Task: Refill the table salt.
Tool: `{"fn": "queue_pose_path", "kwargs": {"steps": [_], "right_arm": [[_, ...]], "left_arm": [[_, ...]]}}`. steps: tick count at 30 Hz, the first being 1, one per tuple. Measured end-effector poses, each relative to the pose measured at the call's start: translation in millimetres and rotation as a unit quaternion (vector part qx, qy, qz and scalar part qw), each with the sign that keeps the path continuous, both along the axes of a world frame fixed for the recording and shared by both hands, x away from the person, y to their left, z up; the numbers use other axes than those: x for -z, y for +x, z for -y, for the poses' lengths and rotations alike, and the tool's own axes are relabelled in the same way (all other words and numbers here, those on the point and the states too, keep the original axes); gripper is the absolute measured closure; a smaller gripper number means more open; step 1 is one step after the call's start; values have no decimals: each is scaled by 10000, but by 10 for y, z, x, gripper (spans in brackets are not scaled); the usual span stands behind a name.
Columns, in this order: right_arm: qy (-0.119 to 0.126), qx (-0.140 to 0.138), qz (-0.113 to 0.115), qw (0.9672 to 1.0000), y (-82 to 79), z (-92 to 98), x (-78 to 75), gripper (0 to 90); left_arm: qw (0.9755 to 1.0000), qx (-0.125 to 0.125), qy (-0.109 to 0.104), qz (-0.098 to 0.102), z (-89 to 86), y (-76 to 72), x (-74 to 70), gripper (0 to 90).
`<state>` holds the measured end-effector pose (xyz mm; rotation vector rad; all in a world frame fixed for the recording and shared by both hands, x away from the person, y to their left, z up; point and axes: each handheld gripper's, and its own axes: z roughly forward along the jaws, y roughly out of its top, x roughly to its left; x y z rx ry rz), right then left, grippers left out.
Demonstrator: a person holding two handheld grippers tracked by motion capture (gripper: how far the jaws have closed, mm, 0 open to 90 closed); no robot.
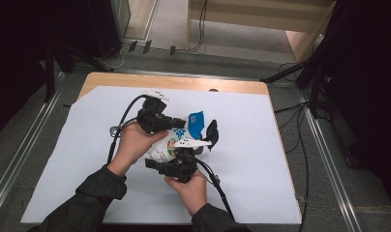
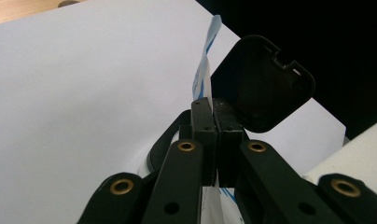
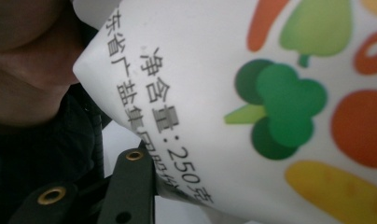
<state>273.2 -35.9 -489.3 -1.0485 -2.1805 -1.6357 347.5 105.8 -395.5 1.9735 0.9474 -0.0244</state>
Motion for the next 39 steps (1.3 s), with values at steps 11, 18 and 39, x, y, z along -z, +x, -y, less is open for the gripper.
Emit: {"fn": "queue_pose_path", "kwargs": {"steps": [11,18,39], "right_arm": [[-99,13,15,9999,0,-2,0,653],[28,15,-131,9999,12,10,8,662],[136,10,-178,9997,13,18,4,667]], "left_arm": [[10000,25,8,-4,5,5,11,900],[10000,34,-1,-13,12,8,11,900],[10000,16,-32,-11,13,0,-4,900]]}}
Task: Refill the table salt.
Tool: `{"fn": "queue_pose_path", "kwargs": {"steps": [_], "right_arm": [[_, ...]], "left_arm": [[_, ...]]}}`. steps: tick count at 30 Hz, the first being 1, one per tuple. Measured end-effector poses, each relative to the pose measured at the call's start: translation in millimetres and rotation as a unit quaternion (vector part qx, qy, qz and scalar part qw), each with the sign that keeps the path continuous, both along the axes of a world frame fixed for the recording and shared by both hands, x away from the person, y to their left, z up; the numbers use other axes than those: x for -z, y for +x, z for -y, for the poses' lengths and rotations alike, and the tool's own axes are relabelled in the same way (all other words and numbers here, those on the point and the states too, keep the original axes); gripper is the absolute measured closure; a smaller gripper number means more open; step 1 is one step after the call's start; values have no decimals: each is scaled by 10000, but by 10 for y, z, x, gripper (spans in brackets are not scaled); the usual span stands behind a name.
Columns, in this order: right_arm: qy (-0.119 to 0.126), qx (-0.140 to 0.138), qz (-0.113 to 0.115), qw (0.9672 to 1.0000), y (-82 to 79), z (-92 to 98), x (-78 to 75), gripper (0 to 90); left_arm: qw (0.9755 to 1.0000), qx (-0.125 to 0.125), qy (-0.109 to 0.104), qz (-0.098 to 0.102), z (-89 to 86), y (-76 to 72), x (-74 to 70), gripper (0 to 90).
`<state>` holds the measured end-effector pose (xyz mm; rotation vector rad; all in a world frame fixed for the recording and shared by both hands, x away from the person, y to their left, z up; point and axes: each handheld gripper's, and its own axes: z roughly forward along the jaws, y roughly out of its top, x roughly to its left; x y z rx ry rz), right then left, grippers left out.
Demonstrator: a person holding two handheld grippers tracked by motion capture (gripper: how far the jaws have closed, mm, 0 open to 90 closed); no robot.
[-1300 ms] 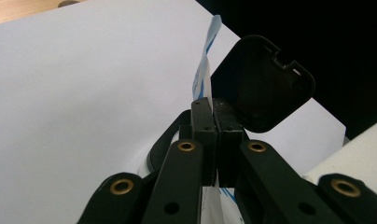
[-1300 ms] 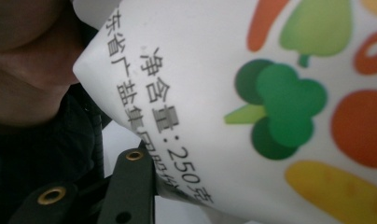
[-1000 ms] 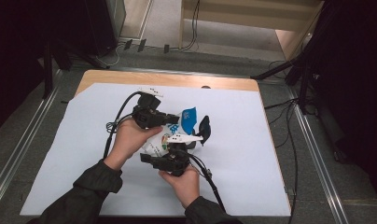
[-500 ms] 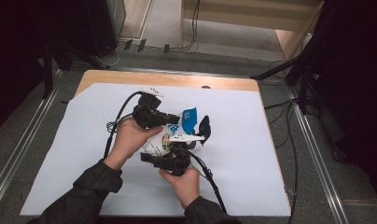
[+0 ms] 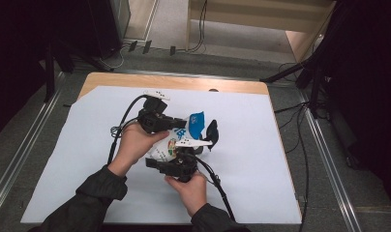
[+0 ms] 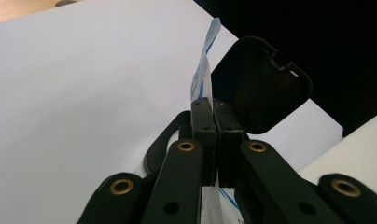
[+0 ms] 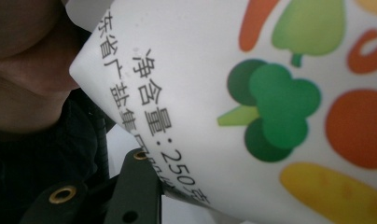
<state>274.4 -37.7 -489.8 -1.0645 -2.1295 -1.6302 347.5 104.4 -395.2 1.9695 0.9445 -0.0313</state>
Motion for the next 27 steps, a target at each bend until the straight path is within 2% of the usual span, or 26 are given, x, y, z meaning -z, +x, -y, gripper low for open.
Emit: {"fn": "queue_pose_path", "kwargs": {"steps": [11,27], "right_arm": [[-15,-57,55,10000,-1,-17,-11,663],[58,-75,28,10000,10,-22,-19,663]], "left_arm": [[9999,-6,71,-119,4,16,-16,900],[9998,27,118,-159,0,36,-42,900]]}}
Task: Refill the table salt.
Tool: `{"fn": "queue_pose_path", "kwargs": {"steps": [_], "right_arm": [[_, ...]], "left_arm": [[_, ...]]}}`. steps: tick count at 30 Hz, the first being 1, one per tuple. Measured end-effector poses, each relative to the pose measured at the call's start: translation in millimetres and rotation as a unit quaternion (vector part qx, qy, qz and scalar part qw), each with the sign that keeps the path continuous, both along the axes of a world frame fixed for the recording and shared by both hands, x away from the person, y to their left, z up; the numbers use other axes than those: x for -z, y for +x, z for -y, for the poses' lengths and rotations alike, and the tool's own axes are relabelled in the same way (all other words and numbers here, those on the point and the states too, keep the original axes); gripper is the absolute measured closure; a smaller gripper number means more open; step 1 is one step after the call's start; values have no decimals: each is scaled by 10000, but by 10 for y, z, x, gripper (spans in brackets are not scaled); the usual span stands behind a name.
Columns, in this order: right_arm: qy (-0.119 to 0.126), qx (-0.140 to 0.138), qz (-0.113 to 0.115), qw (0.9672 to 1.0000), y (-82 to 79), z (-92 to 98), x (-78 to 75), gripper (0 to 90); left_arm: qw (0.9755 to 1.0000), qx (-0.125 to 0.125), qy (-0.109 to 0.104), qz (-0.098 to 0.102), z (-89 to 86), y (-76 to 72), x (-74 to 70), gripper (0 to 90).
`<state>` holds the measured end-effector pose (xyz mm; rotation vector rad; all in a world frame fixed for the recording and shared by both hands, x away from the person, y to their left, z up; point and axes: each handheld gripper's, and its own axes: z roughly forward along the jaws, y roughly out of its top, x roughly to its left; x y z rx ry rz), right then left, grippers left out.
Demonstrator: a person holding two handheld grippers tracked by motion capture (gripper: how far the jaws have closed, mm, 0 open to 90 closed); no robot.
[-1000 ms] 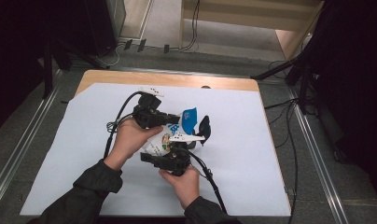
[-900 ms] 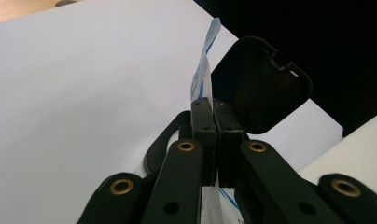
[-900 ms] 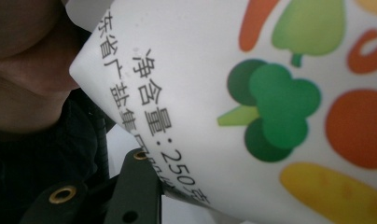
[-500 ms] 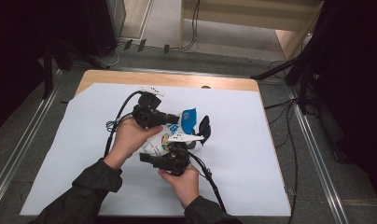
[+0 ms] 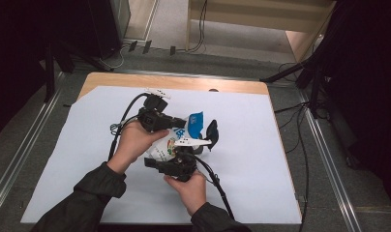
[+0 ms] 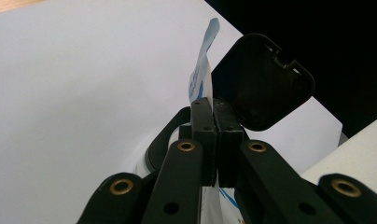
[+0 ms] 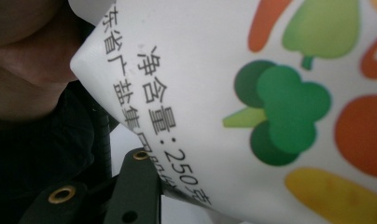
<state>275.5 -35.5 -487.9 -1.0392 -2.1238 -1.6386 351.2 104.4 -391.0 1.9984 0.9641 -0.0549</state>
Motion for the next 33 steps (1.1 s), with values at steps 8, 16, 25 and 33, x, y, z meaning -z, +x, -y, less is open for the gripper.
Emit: {"fn": "queue_pose_path", "kwargs": {"steps": [8,16,25,33], "right_arm": [[62,32,-36,10000,4,-5,2,667],[113,36,-42,9999,8,-7,-2,668],[141,46,-43,9999,9,4,-14,668],[128,79,-60,9999,16,9,-15,667]], "left_arm": [[10000,-15,-11,-45,-6,12,-4,900],[10000,-3,-10,-72,-4,20,-20,900],[10000,29,49,-50,19,24,-41,900],[10000,36,59,-58,31,38,-36,900]]}}
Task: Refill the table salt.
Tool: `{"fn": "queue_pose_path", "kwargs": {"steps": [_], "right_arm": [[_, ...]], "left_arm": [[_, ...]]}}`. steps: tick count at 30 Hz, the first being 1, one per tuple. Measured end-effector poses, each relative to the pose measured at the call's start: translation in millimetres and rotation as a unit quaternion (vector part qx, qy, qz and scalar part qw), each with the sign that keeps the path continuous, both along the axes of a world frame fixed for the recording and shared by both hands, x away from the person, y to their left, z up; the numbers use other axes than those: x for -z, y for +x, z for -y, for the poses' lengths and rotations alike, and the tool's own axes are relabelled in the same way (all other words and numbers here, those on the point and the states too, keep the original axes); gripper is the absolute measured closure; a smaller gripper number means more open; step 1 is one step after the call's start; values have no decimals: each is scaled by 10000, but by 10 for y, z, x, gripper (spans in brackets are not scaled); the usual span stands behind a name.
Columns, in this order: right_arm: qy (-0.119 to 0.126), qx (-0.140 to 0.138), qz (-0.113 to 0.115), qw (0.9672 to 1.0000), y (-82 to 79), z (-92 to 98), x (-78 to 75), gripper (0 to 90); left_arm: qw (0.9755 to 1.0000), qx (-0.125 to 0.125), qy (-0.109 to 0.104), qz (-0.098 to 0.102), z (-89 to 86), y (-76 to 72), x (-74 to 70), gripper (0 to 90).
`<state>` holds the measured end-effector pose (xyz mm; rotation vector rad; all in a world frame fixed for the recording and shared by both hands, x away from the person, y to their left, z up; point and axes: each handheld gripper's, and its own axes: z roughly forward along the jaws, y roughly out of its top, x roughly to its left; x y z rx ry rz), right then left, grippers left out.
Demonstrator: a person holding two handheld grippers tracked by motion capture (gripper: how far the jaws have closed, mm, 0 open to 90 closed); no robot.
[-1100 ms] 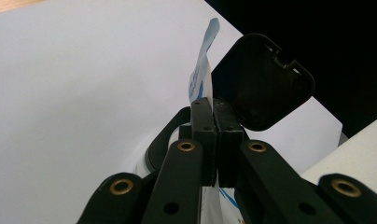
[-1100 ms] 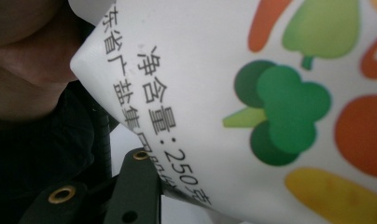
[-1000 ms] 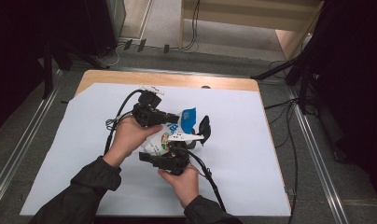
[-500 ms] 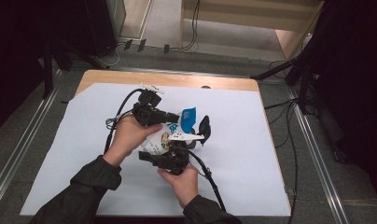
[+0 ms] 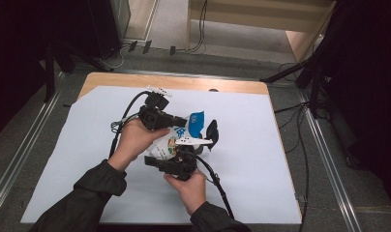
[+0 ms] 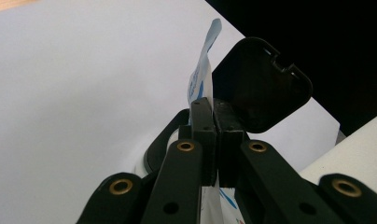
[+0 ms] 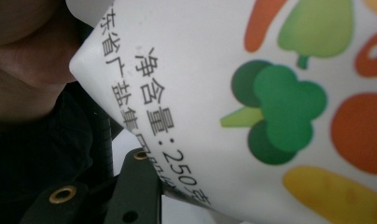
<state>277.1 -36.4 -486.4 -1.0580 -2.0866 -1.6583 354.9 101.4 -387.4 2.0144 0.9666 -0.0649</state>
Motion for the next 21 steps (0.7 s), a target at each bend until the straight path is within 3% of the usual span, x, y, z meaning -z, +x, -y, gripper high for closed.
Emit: {"fn": "queue_pose_path", "kwargs": {"steps": [9,16,21], "right_arm": [[17,-11,10,10000,6,12,-4,664],[-92,7,150,9998,-10,-3,-8,617],[-108,15,172,9998,-12,7,-14,656]], "left_arm": [[10000,-14,5,0,18,2,-12,900],[10000,-49,60,-14,29,3,-13,900],[10000,-26,68,-6,35,4,-17,900]]}}
